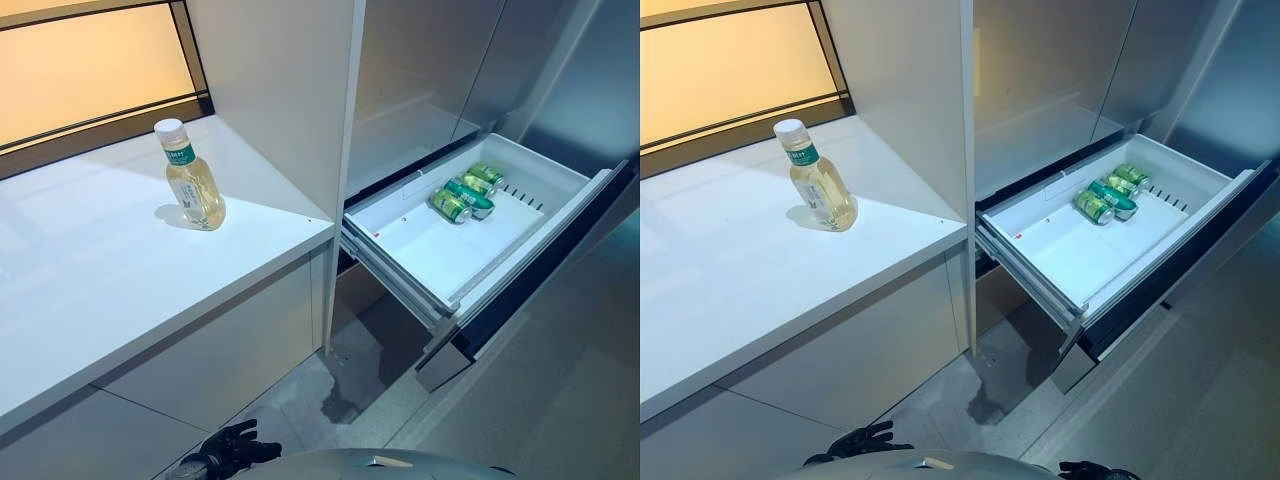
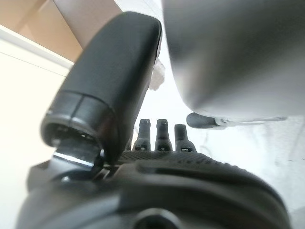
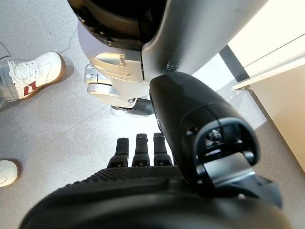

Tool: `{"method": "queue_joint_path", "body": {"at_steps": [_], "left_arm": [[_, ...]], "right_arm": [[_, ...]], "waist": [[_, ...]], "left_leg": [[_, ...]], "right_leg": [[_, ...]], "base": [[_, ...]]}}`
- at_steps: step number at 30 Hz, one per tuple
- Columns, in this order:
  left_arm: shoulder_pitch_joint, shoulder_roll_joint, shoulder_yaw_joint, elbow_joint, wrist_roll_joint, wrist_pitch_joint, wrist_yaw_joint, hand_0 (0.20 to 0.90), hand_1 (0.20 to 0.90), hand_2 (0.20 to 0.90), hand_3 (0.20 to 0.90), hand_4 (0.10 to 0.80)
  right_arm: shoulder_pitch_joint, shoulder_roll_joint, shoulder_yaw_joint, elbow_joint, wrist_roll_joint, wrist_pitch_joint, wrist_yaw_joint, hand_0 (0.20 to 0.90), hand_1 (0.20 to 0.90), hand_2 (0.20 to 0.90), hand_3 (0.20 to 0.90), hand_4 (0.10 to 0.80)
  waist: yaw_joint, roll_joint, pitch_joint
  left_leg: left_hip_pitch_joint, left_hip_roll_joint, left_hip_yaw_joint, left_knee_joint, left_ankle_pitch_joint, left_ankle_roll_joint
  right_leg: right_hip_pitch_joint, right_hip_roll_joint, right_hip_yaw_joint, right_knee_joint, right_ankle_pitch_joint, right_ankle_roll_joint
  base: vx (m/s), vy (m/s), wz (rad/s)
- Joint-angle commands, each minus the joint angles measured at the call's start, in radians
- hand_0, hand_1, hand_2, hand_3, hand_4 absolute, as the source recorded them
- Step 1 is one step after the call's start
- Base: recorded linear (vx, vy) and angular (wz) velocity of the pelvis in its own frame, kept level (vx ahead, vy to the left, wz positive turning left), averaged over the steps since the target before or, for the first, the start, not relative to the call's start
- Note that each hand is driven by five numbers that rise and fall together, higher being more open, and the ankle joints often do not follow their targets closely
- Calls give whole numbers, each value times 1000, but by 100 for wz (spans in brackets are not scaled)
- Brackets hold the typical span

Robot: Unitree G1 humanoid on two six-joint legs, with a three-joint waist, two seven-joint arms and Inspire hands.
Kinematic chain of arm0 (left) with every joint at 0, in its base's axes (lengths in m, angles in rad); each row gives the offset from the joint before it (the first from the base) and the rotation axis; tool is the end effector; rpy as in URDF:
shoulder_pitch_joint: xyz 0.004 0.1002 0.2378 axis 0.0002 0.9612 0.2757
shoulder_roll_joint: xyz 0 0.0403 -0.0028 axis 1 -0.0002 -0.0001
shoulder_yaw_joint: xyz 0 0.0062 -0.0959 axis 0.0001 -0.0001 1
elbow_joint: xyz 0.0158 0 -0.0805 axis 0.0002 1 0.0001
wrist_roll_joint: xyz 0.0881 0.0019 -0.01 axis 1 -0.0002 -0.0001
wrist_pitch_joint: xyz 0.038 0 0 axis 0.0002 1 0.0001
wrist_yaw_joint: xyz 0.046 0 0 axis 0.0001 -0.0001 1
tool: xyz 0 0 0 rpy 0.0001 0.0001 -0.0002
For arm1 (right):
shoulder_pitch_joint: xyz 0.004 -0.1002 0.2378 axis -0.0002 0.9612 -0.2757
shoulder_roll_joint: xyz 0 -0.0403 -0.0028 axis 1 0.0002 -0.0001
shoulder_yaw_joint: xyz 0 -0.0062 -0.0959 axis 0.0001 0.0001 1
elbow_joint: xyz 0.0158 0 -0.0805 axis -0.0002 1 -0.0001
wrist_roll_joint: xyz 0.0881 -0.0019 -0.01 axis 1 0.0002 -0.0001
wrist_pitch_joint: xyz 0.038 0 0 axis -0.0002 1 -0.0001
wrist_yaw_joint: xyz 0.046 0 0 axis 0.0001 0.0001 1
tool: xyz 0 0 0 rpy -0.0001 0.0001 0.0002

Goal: Put drinks into fridge and close the fridge

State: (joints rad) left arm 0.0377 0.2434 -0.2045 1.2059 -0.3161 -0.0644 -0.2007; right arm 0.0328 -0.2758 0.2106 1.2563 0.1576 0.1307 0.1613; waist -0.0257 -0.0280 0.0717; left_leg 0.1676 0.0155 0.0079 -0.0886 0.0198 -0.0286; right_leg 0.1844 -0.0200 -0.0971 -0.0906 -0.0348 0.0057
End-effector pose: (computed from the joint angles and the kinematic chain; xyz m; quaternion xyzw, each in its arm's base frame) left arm 0.0602 0.2179 -0.0982 -0.0265 0.5541 -0.0056 0.8320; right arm 0.0450 -0.2309 -0.0992 -0.0513 0.6586 0.0092 0.7507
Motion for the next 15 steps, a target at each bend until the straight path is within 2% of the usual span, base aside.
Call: {"method": "queue_joint_path", "body": {"at_steps": [1, 7, 12, 15], "left_arm": [[-81, -30, -63, -16, 57, -129, -47, 900, 900, 900, 900, 800], [-112, -1, -146, -133, 128, -229, -60, 900, 900, 900, 900, 800], [-152, 68, -226, -312, 238, -237, -17, 900, 900, 900, 900, 800], [-168, 99, -250, -370, 231, -240, -10, 900, 900, 900, 900, 800]], "right_arm": [[-50, 39, 34, 31, -2, 1, 43, 900, 900, 900, 900, 800], [-51, 20, 45, 12, -7, 11, 56, 900, 900, 900, 900, 800], [-60, -11, 52, -4, -8, 22, 82, 900, 900, 900, 900, 800], [-62, -21, 57, -9, -12, 25, 90, 900, 900, 900, 900, 800]], "waist": [[10, 3, 4], [10, 6, 11], [8, 11, 15], [5, 13, 16]], "left_leg": [[-14, -29, 21, 4, -63, 36], [-16, -29, 18, 3, -60, 34], [-20, -26, 19, 1, -59, 31], [-20, -25, 20, 1, -59, 32]], "right_leg": [[-55, -13, -8, 44, 26, 66], [-58, -13, -8, 47, 27, 71], [-61, -14, -8, 46, 30, 76], [-62, -13, -6, 46, 30, 76]], "base": [[0, 0, 0], [0, 0, 0], [0, 0, 0], [0, 0, 0]]}}
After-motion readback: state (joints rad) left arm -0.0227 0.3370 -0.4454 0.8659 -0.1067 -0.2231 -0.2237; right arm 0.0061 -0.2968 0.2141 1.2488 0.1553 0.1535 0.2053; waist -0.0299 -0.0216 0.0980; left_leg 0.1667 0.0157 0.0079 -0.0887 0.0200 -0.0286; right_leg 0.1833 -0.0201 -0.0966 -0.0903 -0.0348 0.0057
